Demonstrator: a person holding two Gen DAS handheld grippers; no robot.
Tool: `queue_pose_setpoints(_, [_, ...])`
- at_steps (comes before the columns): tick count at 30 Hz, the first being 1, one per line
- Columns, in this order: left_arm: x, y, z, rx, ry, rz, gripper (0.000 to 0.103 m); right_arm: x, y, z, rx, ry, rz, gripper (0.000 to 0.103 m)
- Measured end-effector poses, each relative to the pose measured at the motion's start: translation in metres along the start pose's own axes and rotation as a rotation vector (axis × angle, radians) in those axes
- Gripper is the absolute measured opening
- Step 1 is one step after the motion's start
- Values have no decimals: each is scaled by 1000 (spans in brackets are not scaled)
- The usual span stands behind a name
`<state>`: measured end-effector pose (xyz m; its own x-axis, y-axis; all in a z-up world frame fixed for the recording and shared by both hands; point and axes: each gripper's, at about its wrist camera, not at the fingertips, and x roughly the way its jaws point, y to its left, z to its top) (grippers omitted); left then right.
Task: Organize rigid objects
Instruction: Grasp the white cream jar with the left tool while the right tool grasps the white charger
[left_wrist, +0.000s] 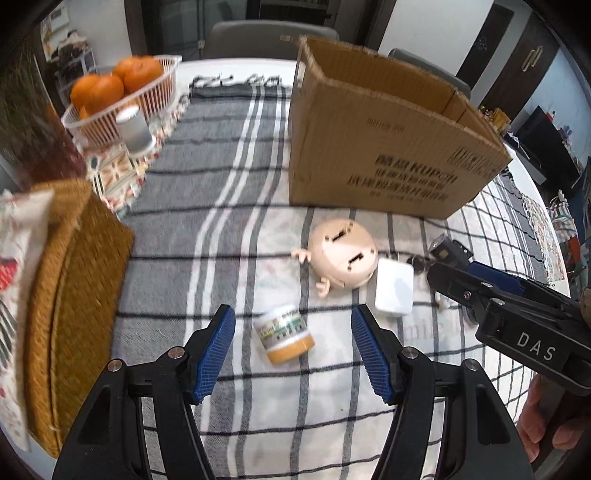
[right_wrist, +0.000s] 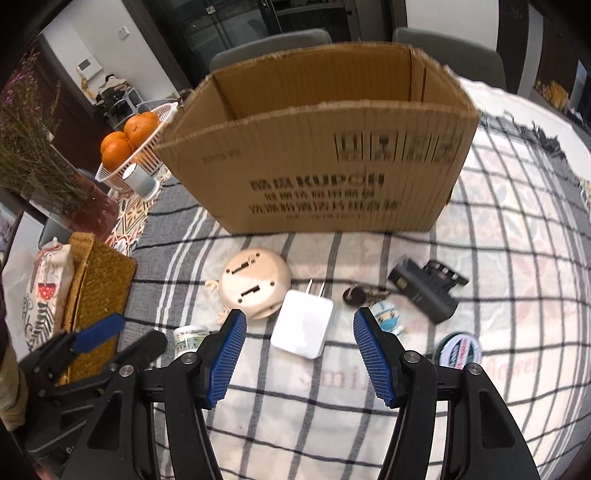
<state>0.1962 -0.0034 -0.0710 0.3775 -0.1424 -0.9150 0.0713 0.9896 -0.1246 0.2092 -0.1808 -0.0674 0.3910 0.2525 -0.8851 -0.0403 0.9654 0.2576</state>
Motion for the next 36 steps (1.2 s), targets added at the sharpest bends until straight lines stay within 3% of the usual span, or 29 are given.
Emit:
queue_pose_setpoints(12, [30,7,-8,-47,96,-8,64,35,-6,-6,65,91,18,62])
queue_pose_setpoints(26, [54,15,-7,-130,137,8,63,64,-9,-4,135,134,4,62])
queue_pose_setpoints(36, [78,24,-10,-203,190,-1,52,79,5,-4,117,130,-55,62])
